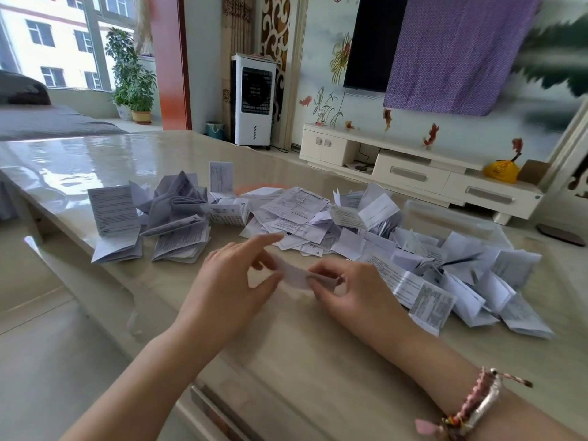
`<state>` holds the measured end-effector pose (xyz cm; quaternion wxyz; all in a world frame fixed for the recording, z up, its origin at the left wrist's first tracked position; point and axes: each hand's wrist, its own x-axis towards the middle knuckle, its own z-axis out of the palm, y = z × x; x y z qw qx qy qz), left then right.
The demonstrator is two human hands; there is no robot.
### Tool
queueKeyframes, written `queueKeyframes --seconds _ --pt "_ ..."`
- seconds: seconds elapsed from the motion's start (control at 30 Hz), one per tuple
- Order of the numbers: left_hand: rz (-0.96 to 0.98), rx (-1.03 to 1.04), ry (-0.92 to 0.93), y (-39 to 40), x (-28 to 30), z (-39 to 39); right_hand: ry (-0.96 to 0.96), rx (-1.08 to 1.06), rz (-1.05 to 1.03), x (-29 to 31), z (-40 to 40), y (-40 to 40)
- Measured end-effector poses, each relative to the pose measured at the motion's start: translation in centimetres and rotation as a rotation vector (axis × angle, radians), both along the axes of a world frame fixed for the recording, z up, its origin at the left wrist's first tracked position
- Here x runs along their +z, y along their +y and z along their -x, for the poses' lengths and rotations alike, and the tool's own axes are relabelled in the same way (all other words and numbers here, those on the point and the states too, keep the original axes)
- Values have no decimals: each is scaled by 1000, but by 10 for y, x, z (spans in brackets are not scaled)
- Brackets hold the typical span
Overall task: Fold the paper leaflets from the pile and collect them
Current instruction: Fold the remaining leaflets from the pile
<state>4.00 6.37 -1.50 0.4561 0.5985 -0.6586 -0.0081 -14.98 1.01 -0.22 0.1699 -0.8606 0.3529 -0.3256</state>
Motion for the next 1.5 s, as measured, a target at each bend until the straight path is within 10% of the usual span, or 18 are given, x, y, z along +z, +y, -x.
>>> queueKeyframes --seconds 0.43,0.97,1.23,1.5 --pt "-156 -136 363 1 1 14 -197 125 -276 6 -3 6" --pt "-299 -88 319 4 12 -10 -120 136 -392 18 -11 10" --pt "-323 269 214 6 14 -42 -173 -33 -533 33 -77 -37" --pt "-372 315 162 9 11 -60 -59 -181 -330 0 -151 -70"
